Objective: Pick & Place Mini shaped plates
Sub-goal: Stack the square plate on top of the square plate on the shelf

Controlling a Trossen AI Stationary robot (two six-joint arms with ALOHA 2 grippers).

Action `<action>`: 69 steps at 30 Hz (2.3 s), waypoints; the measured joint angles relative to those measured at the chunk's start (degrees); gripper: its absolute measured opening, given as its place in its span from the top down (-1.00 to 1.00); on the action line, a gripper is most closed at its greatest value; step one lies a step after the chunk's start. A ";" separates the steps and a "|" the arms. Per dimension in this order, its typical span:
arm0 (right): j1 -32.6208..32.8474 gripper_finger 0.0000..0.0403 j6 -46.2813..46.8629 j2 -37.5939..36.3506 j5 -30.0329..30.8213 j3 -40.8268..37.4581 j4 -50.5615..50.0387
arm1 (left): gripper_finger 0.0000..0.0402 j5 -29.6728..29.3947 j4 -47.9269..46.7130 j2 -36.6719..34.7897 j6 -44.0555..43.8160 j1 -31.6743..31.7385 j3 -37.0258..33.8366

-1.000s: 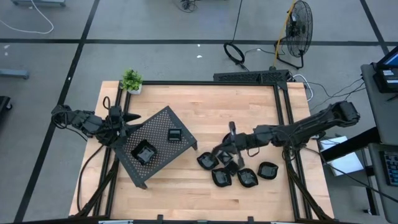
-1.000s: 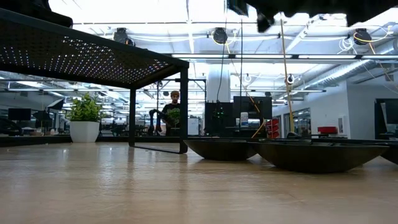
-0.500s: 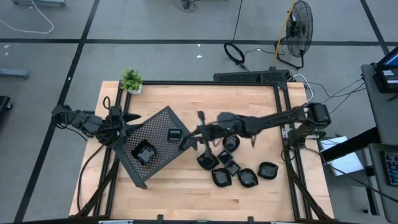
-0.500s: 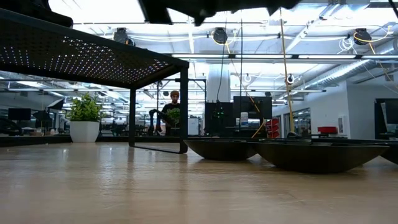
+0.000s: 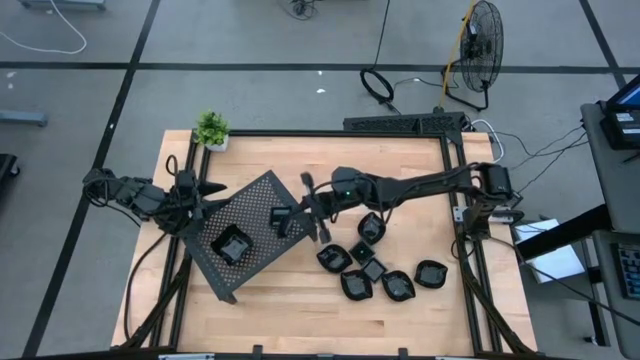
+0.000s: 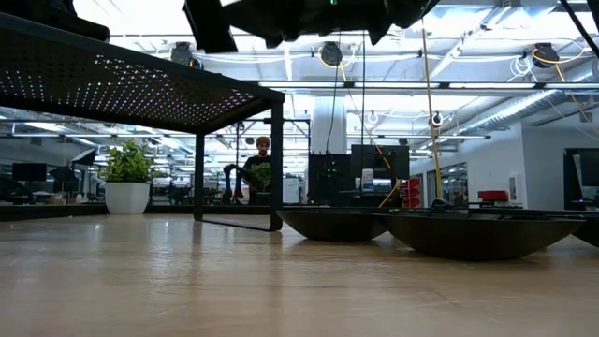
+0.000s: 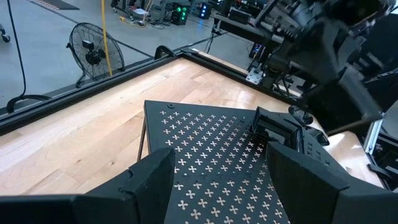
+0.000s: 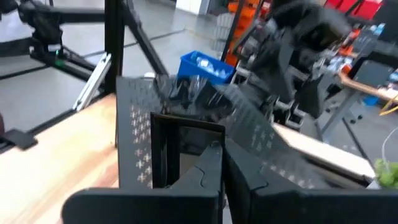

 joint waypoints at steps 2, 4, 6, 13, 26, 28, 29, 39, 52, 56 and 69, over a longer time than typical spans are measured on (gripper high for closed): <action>0.00 1.00 -0.07 -0.15 0.00 0.05 0.29 | -0.27 0.00 0.00 0.00 -0.01 -0.01 0.00; 0.00 1.00 -0.08 -0.02 0.02 0.05 0.14 | -0.27 0.00 0.00 0.00 0.01 0.01 0.00; -0.03 1.00 -0.41 0.05 0.04 0.03 0.23 | -0.27 0.00 0.00 0.00 -0.01 0.00 0.00; -0.38 1.00 -4.00 -0.01 3.34 0.03 0.31 | -0.27 0.00 0.00 0.00 0.02 -0.01 0.00; -1.98 1.00 -6.11 -0.04 3.14 0.03 -0.52 | -0.27 0.00 0.00 0.00 0.02 0.01 0.00; -1.92 1.00 -6.10 -0.04 3.10 0.03 -0.50 | -0.27 0.00 0.00 0.00 0.01 0.01 0.00; -1.90 1.00 -6.24 -0.04 3.04 0.03 -0.50 | -0.27 0.00 0.00 0.00 0.02 -0.01 0.00; -1.94 0.98 -9.16 -0.04 3.06 0.03 -1.15 | -0.27 0.00 0.00 0.00 0.01 -0.01 0.00; -1.95 0.92 -11.45 -0.04 3.11 0.01 -1.29 | -0.27 0.00 0.00 0.01 -0.01 -0.01 -0.01; -1.95 0.90 -11.19 -0.04 3.12 0.01 -1.32 | -0.27 0.00 0.00 0.00 -0.01 0.00 0.00; -1.95 0.38 -9.99 -0.04 3.37 0.01 -1.31 | -0.27 0.00 0.00 0.00 -0.01 -0.01 0.00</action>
